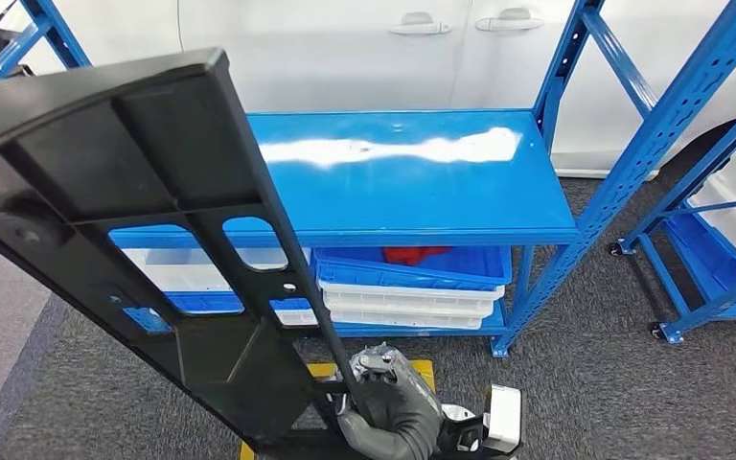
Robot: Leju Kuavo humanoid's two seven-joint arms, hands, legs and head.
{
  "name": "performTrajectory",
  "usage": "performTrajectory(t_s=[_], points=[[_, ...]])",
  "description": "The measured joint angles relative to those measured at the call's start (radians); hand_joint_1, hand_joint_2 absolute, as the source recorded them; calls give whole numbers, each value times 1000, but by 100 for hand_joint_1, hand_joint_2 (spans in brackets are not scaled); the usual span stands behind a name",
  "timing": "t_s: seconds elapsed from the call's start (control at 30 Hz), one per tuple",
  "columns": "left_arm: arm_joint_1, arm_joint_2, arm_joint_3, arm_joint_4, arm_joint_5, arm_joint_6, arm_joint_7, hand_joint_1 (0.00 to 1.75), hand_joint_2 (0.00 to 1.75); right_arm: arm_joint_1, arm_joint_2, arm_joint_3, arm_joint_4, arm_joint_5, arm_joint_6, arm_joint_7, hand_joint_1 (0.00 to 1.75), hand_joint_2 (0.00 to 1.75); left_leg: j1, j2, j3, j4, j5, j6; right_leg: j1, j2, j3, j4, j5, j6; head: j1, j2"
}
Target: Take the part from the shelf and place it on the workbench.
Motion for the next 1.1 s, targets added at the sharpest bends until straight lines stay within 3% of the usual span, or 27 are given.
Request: performTrajectory(t_s=[0.03, 0.07, 0.13, 0.2, 0.27, 0.33, 0.37, 0.4, 0.47, 0.5, 0.53, 0.57, 0.6, 0.63, 0.7, 0.73, 0.77, 0.83, 0.87, 0.93, 1.0, 1.03, 1.07, 1.1], points=[[0, 0, -1, 0, 0, 0, 0, 0, 175, 1, 0, 0, 0, 0, 0, 0, 175, 175, 0, 0, 3, 34, 1, -1, 3, -1, -17, 2, 11, 0, 0, 0], [0, 0, -2, 0, 0, 0, 1, 0, 175, 2, 0, -1, 0, 0, 0, 1, 175, 175, 0, 0, 23, 34, 22, -1, 4, -1, -33, 6, 22, 1, 0, 0], [2, 0, -6, 0, -2, 1, 3, 0, 175, 3, 0, -1, 0, 0, 0, 1, 175, 175, 0, 0, 110, -63, 70, 1, 6, 0, -64, 17, 39, 6, 0, 0], [4, 2, -10, 0, -4, 1, 6, 0, 175, 4, 0, -2, -2, 0, 2, 2, 175, 175, -3, -2, 204, -200, 63, 10, 9, 1, -85, 30, 52, 15, 0, 0], [6, 4, -13, 0, -6, 1, 5, 0, 175, 7, 1, -3, -3, -1, 2, 3, 175, 175, -9, -4, 233, -259, 48, 25, 10, 1, -94, 35, 67, 26, 0, 0], [6, 2, -13, 0, -5, 0, 4, 0, 175, 9, 1, -4, -3, -1, 4, 4, 175, 175, -8, -2, 218, -262, 65, 40, 7, 2, -100, 39, 72, 37, 0, 0], [5, 2, -13, -1, -5, -1, 3, 0, 175, 11, 1, -5, -3, -1, 6, 4, 175, 175, -6, 1, 207, -264, 77, 47, 5, 4, -109, 55, 48, 44, 0, 0], [5, 1, -13, -1, -5, -1, 3, 0, 175, 12, 0, -6, -3, -1, 10, 4, 175, 175, -3, 5, 194, -266, 90, 52, 2, 5, -120, 88, 6, 50, 0, 0], [3, 1, -13, -2, -4, -1, 3, 0, 175, 14, 0, -8, -3, -3, 19, 4, 175, 175, -3, 9, 164, -264, 116, 58, -5, 5, -147, 202, -104, 64, 0, 0], [2, 1, -13, -3, -3, -1, 3, 0, 175, 14, 0, -10, -2, -3, 24, 4, 175, 175, -3, 9, 147, -263, 129, 57, -8, 5, -155, 261, -135, 69, 0, 0], [1, 1, -13, -3, -3, -1, 3, 0, 175, 14, 0, -11, -2, -3, 29, 4, 175, 175, -3, 10, 130, -262, 142, 55, -11, 5, -152, 302, -143, 72, 0, 0], [0, 1, -13, -3, -2, 0, 3, 0, 175, 14, 0, -12, -1, -3, 33, 4, 175, 175, -3, 10, 112, -260, 154, 53, -13, 5, -135, 312, -127, 73, 0, 0], [0, 1, -13, -3, -1, 0, 3, 0, 175, 14, 0, -13, 0, -3, 35, 4, 175, 175, -3, 10, 95, -258, 166, 51, -14, 5, -100, 288, -99, 72, 0, 0], [-1, 1, -13, -3, 0, 1, 2, 0, 175, 14, 0, -13, 0, -3, 37, 4, 175, 175, -3, 10, 81, -256, 177, 48, -14, 6, -48, 231, -76, 69, 0, 0], [-2, 0, -13, -4, 1, 3, 2, 0, 175, 14, 1, -13, 0, -3, 38, 4, 175, 175, -5, 7, 65, -254, 197, 39, -10, 9, 66, 79, -79, 56, 0, 0], [-2, 0, -13, -5, 2, 3, 2, 0, 175, 15, 1, -14, 1, -4, 39, 3, 175, 175, -5, 6, 63, -256, 207, 34, -7, 11, 101, 26, -90, 48, 0, 0], [-1, -1, -13, -5, 2, 4, 2, 0, 175, 15, 1, -15, 1, -4, 41, 3, 175, 175, -4, 5, 62, -259, 217, 28, -3, 12, 115, -2, -98, 40, 0, 0], [1, 0, -13, -5, 2, 5, 2, 0, 175, 16, 2, -16, 2, -5, 48, 2, 175, 175, -2, 4, 59, -266, 231, 16, -3, 9, 104, -11, -79, 26, 0, 0], [2, 0, -13, -5, 3, 5, 2, 0, 175, 16, 3, -16, 3, -6, 52, 2, 175, 175, -2, 4, 51, -257, 215, 11, -5, 6, 94, -13, -66, 17, 0, 0], [2, 0, -13, -5, 6, 8, 2, 0, 175, 16, 5, -18, 8, -6, 58, 1, 175, 175, -1, 5, 24, -178, 123, 5, -7, 1, 65, -18, -36, 5, 0, 0], [1, 0, -13, -5, 8, 11, 2, 0, 175, 16, 7, -19, 13, -6, 62, 1, 175, 175, -1, 5, -5, -44, 27, -1, -3, -1, 30, -16, -9, 1, 0, 0], [1, 0, -13, -5, 9, 11, 2, 0, 175, 16, 7, -19, 16, -6, 65, 1, 175, 175, -1, 5, -9, 9, 16, -3, -1, -2, 11, -13, 4, 1, 0, 0], [1, 0, -13, -5, 10, 12, 2, 0, 175, 16, 8, -20, 19, -6, 68, 1, 175, 175, -1, 5, 1, 34, 31, -5, 0, -2, -9, -9, 17, 2, 0, 0], [2, 0, -13, -5, 10, 12, 2, 0, 175, 16, 8, -20, 21, -6, 70, 1, 175, 175, 0, 5, 27, 25, 60, -6, 0, -2, -28, -3, 28, 4, 0, 0]])
